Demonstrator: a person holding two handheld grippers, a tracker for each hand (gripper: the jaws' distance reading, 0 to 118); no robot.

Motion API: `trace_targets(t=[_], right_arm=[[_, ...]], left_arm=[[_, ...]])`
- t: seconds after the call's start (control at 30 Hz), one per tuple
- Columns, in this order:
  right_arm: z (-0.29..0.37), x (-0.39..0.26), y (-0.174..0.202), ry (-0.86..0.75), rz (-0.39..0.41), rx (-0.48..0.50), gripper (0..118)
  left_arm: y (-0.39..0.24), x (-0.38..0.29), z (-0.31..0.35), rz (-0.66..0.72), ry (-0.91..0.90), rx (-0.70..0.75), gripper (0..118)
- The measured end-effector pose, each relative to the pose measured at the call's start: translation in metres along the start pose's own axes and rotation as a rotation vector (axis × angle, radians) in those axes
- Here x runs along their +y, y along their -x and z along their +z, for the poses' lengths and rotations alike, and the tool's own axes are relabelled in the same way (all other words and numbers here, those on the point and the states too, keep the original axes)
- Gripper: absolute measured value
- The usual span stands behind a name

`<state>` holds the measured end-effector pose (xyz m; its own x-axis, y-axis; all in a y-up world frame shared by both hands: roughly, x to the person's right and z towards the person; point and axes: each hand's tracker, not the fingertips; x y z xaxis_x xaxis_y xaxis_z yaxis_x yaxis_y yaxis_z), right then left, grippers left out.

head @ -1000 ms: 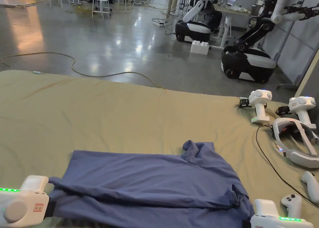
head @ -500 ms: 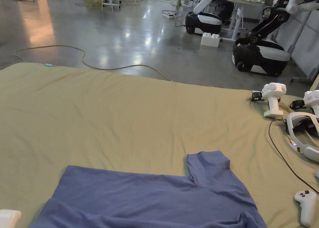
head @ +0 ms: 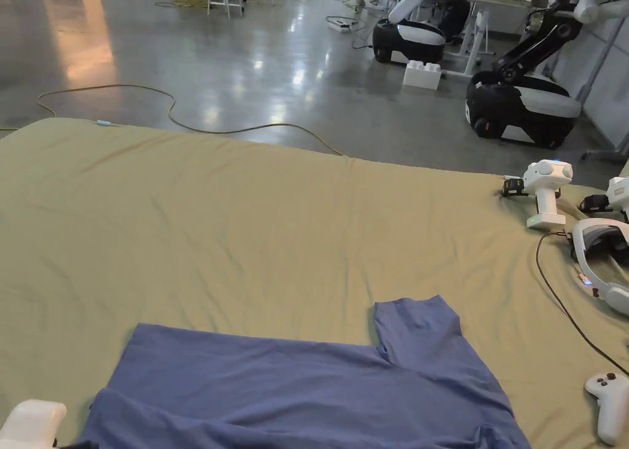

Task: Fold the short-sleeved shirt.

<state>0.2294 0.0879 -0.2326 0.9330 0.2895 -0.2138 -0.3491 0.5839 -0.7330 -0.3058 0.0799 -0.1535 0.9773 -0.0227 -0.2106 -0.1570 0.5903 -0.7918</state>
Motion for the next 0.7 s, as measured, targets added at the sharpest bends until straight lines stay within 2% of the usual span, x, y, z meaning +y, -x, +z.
trace_targets(t=[0.17, 0.3, 0.43, 0.57, 0.6, 0.67, 0.7], right_arm=[[0.031, 0.052, 0.025, -0.285, -0.097, 0.066, 69], [0.049, 0.088, 0.054, -0.519, -0.166, 0.109, 69], [0.062, 0.115, 0.081, -0.715, -0.204, 0.062, 69], [0.063, 0.131, 0.097, -0.786, -0.219, 0.029, 62], [0.062, 0.134, 0.099, -0.802, -0.227, 0.031, 51], [0.06, 0.138, 0.102, -0.797, -0.238, 0.011, 5], [0.059, 0.139, 0.103, -0.787, -0.251, -0.03, 2]], left_arm=[[-0.03, 0.046, 0.034, 0.101, -0.278, -0.099, 52], [-0.05, 0.074, 0.043, 0.109, -0.492, -0.065, 52], [-0.075, 0.094, 0.059, 0.082, -0.649, -0.017, 52], [-0.085, 0.104, 0.064, 0.075, -0.765, 0.034, 49], [-0.087, 0.105, 0.066, 0.067, -0.803, 0.023, 44], [-0.092, 0.107, 0.067, 0.054, -0.816, 0.04, 23], [-0.095, 0.108, 0.067, 0.04, -0.827, 0.066, 20]])
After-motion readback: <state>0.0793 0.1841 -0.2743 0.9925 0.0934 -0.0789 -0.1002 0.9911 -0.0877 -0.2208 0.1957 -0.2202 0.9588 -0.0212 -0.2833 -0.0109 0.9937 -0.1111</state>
